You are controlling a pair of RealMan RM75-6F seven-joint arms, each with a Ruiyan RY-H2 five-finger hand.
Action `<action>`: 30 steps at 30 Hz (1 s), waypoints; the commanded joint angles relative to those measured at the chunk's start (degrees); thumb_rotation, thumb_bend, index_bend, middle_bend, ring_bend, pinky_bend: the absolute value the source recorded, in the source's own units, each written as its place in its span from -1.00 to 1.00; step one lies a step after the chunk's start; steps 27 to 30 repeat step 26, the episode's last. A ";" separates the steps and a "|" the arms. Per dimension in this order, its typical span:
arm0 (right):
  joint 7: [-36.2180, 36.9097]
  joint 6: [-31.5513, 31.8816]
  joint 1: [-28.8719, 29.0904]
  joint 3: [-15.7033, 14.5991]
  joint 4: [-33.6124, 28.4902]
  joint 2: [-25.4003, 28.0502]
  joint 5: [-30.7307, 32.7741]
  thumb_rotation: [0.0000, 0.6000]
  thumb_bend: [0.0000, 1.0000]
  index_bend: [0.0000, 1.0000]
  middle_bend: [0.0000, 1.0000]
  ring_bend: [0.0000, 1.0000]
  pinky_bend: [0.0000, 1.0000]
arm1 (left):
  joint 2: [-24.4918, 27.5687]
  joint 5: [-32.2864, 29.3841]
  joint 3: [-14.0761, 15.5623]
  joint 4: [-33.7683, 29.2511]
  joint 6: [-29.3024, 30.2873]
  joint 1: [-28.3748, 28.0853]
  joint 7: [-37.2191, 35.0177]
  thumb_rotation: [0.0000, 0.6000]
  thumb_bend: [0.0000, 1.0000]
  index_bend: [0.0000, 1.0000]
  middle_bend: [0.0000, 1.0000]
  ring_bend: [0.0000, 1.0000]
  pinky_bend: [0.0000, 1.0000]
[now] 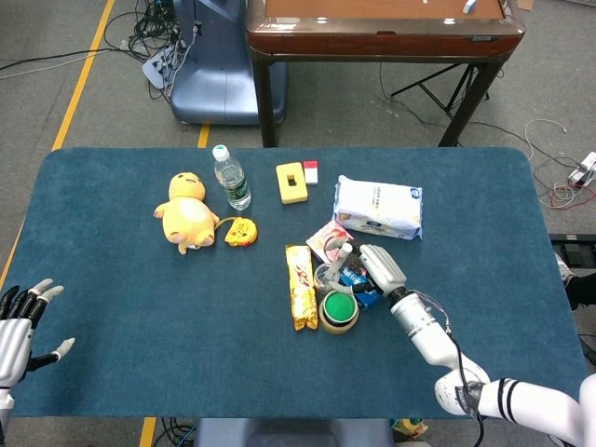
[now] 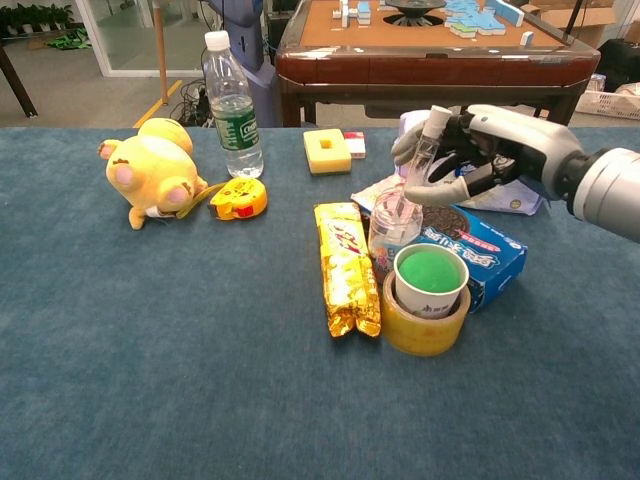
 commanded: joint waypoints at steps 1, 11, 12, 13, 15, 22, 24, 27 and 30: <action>-0.88 0.93 -0.89 -0.39 -1.66 1.57 -0.20 1.00 -0.47 -0.69 -0.66 -0.64 -0.61 | 0.01 0.10 0.02 -0.07 0.00 -0.03 0.08 1.00 -0.60 -0.63 -0.80 -0.78 -1.00; -13.21 15.90 -10.74 -2.37 -12.35 13.80 -1.52 1.00 -0.47 -0.79 -0.75 -0.66 -0.62 | -0.19 -0.05 -0.27 0.36 -0.10 -0.22 -0.33 1.00 -0.60 -0.63 -0.80 -0.78 -1.00; -14.89 17.59 -12.18 -2.73 -13.77 15.47 -1.18 1.00 -0.47 -0.79 -0.74 -0.66 -0.62 | -0.30 0.00 -0.30 0.43 -0.27 -0.37 -0.27 1.00 -0.60 -0.63 -0.80 -0.78 -1.00; -16.09 18.81 -13.23 -3.01 -14.74 16.61 -0.93 1.00 -0.47 -0.79 -0.74 -0.66 -0.62 | -0.39 0.06 -0.31 0.45 -0.41 -0.51 -0.15 1.00 -0.60 -0.63 -0.80 -0.78 -1.00; -17.88 20.96 -15.28 -3.78 -16.56 18.63 -0.65 1.00 -0.47 -0.79 -0.73 -0.66 -0.62 | -0.53 0.29 -0.32 0.37 -0.67 -0.81 0.24 1.00 -0.60 -0.63 -0.80 -0.78 -1.00; -21.35 26.09 -21.85 -6.89 -20.45 24.65 0.19 1.00 -0.47 -0.79 -0.73 -0.66 -0.62 | -0.66 0.61 -0.74 -0.36 -1.20 -1.74 1.11 1.00 -0.60 -0.63 -0.80 -0.78 -1.00; -22.23 27.71 -23.44 -7.44 -20.17 25.04 0.21 1.00 -0.47 -0.79 -0.72 -0.66 -0.62 | -0.71 0.54 -0.78 -0.47 -1.34 -1.88 1.29 1.00 -0.60 -0.63 -0.80 -0.78 -1.00; -22.36 28.77 -24.71 -7.86 -19.92 25.20 0.07 1.00 -0.47 -0.79 -0.70 -0.66 -0.62 | -0.82 0.47 -0.77 -0.49 -1.49 -1.98 1.46 1.00 -0.60 -0.63 -0.80 -0.78 -1.00; -22.36 28.77 -24.71 -7.86 -19.92 25.20 0.07 1.00 -0.47 -0.79 -0.70 -0.66 -0.62 | -0.82 0.47 -0.77 -0.49 -1.49 -1.98 1.46 1.00 -0.60 -0.63 -0.80 -0.78 -1.00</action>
